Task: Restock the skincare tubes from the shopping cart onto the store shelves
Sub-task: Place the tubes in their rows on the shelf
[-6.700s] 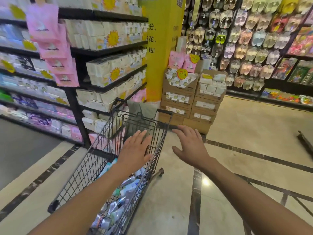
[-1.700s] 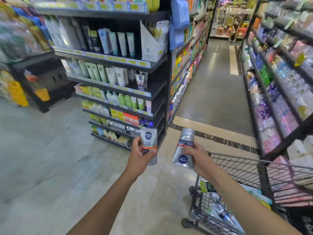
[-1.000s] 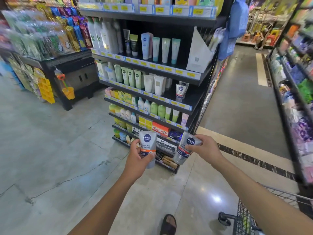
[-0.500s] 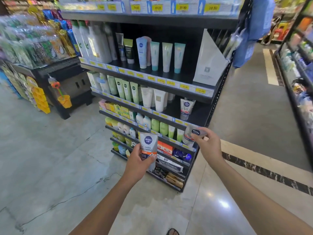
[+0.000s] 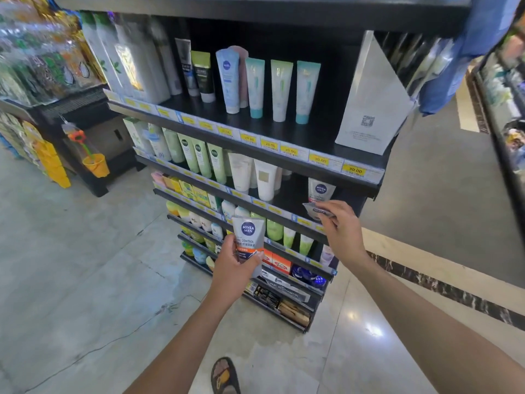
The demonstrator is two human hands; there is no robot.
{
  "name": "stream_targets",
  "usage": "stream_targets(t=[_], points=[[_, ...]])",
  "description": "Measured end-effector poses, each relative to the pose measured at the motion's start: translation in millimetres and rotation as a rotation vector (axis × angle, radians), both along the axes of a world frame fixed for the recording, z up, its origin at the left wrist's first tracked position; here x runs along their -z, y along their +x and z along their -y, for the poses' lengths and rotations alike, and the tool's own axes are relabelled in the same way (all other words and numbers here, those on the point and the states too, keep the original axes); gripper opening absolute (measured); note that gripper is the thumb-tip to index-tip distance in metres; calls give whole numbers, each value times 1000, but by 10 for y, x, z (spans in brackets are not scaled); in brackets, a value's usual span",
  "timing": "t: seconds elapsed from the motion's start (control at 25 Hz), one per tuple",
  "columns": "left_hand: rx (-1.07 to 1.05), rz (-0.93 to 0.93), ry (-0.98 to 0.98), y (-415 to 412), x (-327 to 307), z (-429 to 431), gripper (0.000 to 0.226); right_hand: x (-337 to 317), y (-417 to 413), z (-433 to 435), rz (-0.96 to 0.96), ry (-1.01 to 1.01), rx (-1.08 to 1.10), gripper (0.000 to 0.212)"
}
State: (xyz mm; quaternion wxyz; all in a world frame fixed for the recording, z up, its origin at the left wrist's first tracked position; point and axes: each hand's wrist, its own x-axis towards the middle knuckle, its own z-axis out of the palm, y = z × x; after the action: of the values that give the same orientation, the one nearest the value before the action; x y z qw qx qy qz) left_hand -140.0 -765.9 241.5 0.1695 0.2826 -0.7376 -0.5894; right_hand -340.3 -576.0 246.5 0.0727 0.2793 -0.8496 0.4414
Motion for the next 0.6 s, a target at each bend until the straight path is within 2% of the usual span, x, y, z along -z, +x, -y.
stream_targets(t=[0.2, 0.4, 0.6], points=[[9, 20, -17, -172, 60, 144, 44, 100, -133, 147, 77, -36, 10, 27], [-6, 50, -53, -301, 70, 300, 40, 106, -287, 276, 242, -32, 144, 27], [1, 66, -70, -343, 87, 351, 39, 116, -428, 357, 290, -26, 263, 29]])
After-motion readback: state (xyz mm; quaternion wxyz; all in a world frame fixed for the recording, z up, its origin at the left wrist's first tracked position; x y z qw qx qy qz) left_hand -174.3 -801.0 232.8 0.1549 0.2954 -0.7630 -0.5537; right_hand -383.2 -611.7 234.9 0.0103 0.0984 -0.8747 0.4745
